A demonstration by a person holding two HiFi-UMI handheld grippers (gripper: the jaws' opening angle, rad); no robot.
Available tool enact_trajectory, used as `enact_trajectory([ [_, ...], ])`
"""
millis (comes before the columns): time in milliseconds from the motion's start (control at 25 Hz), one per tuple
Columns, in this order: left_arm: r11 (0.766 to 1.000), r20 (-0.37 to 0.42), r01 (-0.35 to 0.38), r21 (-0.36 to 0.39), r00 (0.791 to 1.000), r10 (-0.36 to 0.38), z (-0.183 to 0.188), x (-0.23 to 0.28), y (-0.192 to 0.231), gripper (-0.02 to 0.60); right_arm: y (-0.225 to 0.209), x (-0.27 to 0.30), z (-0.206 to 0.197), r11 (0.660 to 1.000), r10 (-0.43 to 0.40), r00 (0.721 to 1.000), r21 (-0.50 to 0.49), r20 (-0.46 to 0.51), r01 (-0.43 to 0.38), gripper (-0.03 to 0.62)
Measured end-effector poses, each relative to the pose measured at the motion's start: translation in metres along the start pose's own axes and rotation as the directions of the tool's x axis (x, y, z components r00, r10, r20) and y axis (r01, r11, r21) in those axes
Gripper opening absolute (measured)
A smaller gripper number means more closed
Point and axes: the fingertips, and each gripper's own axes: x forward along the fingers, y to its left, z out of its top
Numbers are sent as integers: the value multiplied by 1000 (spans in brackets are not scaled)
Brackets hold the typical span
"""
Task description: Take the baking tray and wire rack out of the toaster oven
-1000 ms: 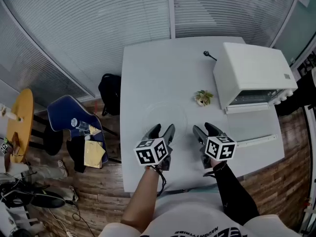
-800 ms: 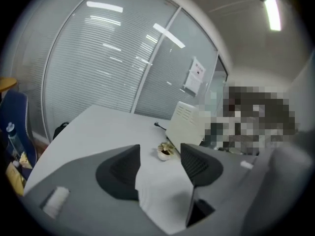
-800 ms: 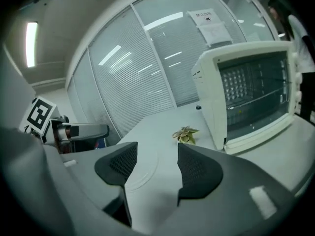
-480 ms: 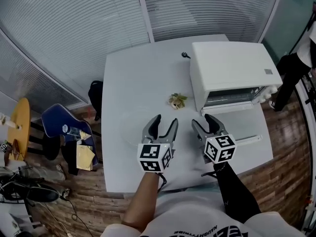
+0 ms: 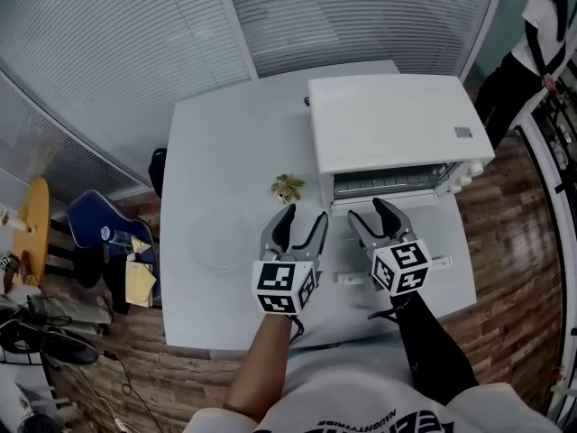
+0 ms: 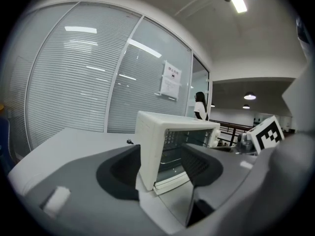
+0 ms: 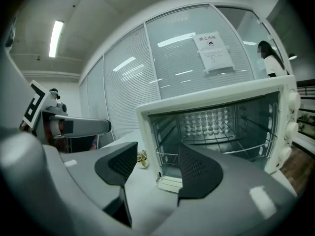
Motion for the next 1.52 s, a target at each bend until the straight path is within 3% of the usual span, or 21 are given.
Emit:
enact_trajectory([
  [640, 995, -45, 93, -20, 995, -94, -18, 65, -103, 305, -103, -47, -7, 998, -55, 998, 35, -15, 55, 255],
  [760, 989, -52, 115, -97, 991, -120, -26, 76, -113, 305, -116, -48, -13, 993, -49, 999, 111, -20, 51, 255],
  [880, 959, -63, 136, -250, 986, -156, -39, 90, -118, 305, -131, -44, -18, 949, -15, 1000, 314, -7, 16, 255],
  [960, 913, -71, 147, -380, 980, -187, -51, 98, -120, 305, -140, -39, -22, 903, 4, 1000, 430, 6, -6, 255],
  [1000, 876, -65, 154, -458, 976, -206, -56, 103, -121, 305, -145, -37, -24, 886, 6, 1000, 464, 9, -9, 255],
  [1120, 734, -5, 183, -654, 969, -246, -63, 115, -121, 305, -157, -30, -28, 845, 8, 1000, 535, 22, -19, 255],
  [1400, 502, 81, 206, -840, 963, -258, -74, 149, -115, 305, -169, -9, -21, 668, 65, 990, 731, 128, -138, 255],
  [1440, 474, 94, 207, -856, 963, -251, -74, 154, -112, 305, -171, -5, -20, 654, 68, 988, 742, 138, -149, 255],
  [1520, 443, 120, 219, -869, 964, -239, -72, 163, -106, 305, -173, 2, -15, 636, 81, 982, 750, 168, -181, 255],
])
